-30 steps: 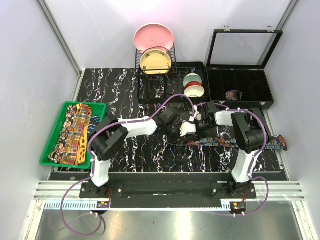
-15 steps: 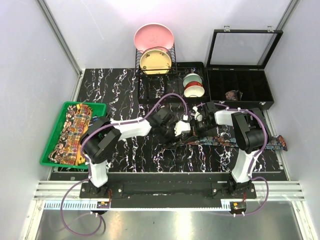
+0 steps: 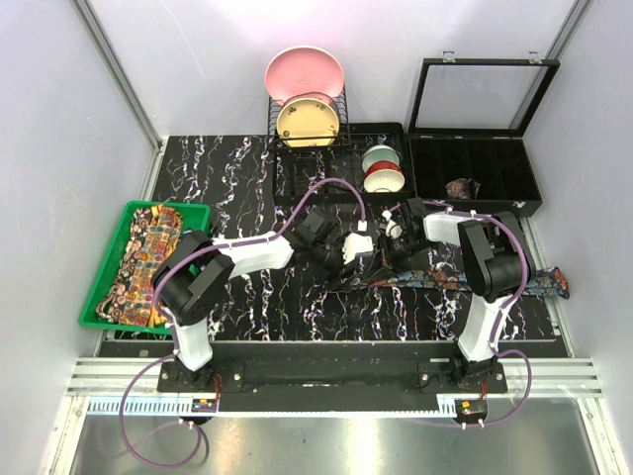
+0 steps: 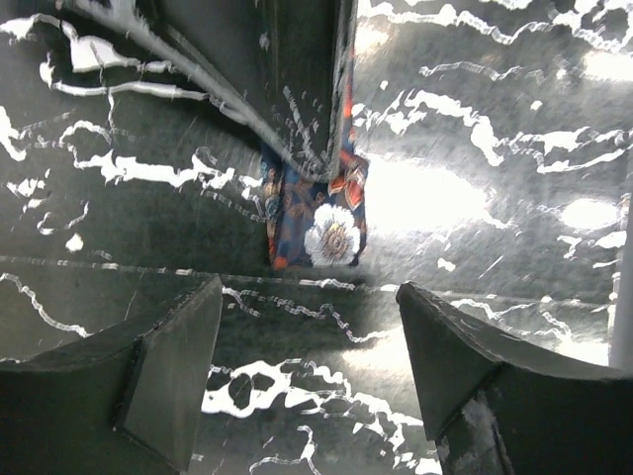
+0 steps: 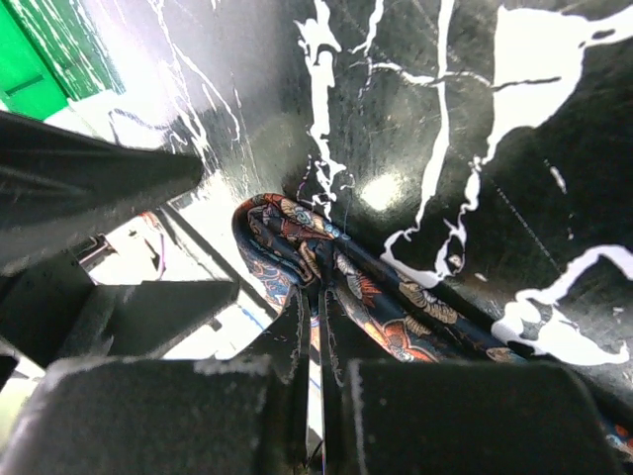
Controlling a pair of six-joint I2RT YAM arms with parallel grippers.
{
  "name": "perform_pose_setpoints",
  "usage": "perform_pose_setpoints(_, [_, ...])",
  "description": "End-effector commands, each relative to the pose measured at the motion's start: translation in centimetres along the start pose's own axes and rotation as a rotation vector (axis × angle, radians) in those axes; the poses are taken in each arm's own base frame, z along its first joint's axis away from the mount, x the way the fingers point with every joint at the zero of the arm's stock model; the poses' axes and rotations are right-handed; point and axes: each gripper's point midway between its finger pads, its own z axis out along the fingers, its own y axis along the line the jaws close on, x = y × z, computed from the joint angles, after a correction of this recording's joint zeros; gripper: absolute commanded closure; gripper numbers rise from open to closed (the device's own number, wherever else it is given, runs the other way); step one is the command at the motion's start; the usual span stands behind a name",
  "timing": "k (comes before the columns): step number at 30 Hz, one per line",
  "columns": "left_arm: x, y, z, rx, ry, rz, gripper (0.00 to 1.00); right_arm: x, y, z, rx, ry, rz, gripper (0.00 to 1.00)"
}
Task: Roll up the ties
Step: Roll the tie at the center of the board.
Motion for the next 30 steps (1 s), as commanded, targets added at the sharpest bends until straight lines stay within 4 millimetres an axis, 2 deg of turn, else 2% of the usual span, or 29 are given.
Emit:
perform_pose_setpoints(1, [-2.4,-0.2,1.2,0.057,-0.120,-0.006,0.23,0.7,-4.3,1.1,0.147,0.040,0.043,1.00])
perform_pose_setpoints(7, [-2.6,-0.3,1.4,0.064,-0.165,-0.043,0.23,0.8,-4.1,2.2,0.084,0.064,0.073,1.00])
perform_pose_setpoints(8, [-2.0,-0.6,1.2,0.069,-0.167,-0.065,0.23,0.7,-3.8,2.3,0.066,0.053,0.092,1.00])
perform_pose_setpoints(13, [-1.7,-0.6,-2.2,0.079,-0.248,-0.142,0.21,-0.3,-2.7,3.5,-0.037,-0.034,0.119,1.00])
perform_pose_setpoints(15, [-1.6,-1.0,-3.4,0.067,-0.263,-0.148,0.19,0.1,-2.4,3.7,-0.039,-0.025,0.149,1.00])
perform_pose_setpoints(16, [-1.6,-1.4,-3.7,0.084,-0.268,-0.149,0.19,0.7,-1.7,3.8,-0.071,-0.003,0.153,1.00])
perform_pose_setpoints(17, [-1.4,-1.9,-4.0,0.091,-0.267,-0.157,0.19,1.4,-1.9,3.8,-0.068,0.006,0.161,1.00])
perform_pose_setpoints(21, [-0.6,-1.9,-3.6,0.092,-0.261,-0.154,0.19,1.6,-3.1,3.9,-0.009,0.004,0.160,1.00])
perform_pose_setpoints(27, [-0.5,-1.2,-2.5,0.105,-0.268,-0.074,0.20,1.5,-6.0,3.6,0.178,0.021,0.176,1.00])
perform_pose_setpoints(30, [-0.8,-0.4,-1.7,0.085,-0.255,-0.004,0.23,1.2,-6.3,3.6,0.197,0.027,0.182,1.00])
